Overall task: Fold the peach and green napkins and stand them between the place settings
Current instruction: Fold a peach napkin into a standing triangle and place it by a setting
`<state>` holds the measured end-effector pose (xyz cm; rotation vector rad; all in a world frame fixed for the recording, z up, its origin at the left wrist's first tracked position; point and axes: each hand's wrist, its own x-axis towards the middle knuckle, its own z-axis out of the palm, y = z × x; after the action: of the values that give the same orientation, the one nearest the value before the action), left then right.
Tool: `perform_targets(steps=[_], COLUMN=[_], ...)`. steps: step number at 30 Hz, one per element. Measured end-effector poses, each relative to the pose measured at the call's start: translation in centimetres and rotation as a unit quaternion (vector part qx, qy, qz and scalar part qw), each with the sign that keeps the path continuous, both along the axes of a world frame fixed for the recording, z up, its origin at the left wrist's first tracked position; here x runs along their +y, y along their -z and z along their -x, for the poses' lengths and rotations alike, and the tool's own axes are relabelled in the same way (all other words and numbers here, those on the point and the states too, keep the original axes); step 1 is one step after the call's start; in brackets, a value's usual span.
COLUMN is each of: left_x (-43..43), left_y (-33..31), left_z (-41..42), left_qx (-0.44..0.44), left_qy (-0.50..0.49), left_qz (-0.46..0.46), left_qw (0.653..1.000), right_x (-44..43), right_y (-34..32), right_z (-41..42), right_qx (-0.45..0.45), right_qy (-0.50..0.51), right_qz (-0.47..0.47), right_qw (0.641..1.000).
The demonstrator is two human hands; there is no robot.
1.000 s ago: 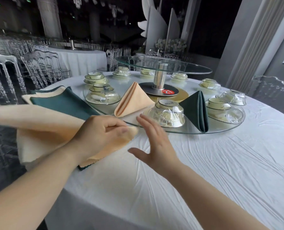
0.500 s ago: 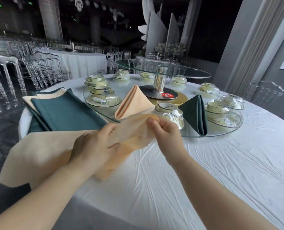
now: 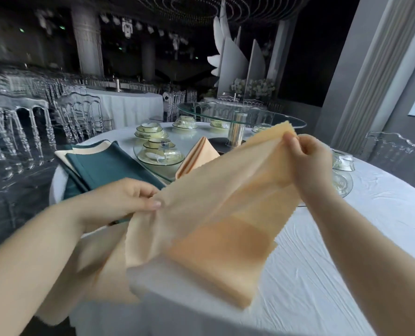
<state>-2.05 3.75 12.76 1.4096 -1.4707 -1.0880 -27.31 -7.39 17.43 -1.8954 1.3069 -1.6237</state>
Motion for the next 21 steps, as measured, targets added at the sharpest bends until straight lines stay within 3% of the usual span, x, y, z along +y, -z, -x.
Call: perform_targets(steps=[2,8,9,11,13,15,18,21], left_x=[0.7,0.9,0.6,-0.5,-2.6,-4.7,-7.6,-10.1], left_y=[-1.8,-6.6,-7.2,-7.8,-7.5,-6.5,-4.5,-2.4], left_z=[0.3,2.4,2.6,3.0,2.9,3.0,3.0,2.4], left_qx=[0.079,0.102,0.066,-0.092,-0.283,-0.404,-0.480,-0.493], left_qy=[0.074,0.118,0.113,0.059,-0.055,-0.152,-0.263,-0.313], left_qz=[-0.021,0.057,0.063,0.077,0.122,0.152,0.173,0.187], left_qw=[0.994,0.986,0.989,0.991,0.950,0.889,0.819,0.790], right_x=[0.5,3.1,3.3,3.1,2.3,0.8,-2.8,-6.2], right_y=[-1.8,-7.5,-8.2,-9.0,-8.8,-7.8,-5.6,-3.4], right_z=[2.0,7.2,7.6,7.9,7.5,6.5,4.8,3.2], right_qx=[0.058,0.146,0.153,0.175,0.206,0.244,0.298,0.347], right_qy=[0.018,0.053,0.061,0.078,0.090,0.089,0.107,0.128], right_qz=[0.011,0.032,0.040,0.041,0.027,0.006,-0.011,-0.019], right_qw=[0.998,0.987,0.986,0.981,0.974,0.966,0.948,0.929])
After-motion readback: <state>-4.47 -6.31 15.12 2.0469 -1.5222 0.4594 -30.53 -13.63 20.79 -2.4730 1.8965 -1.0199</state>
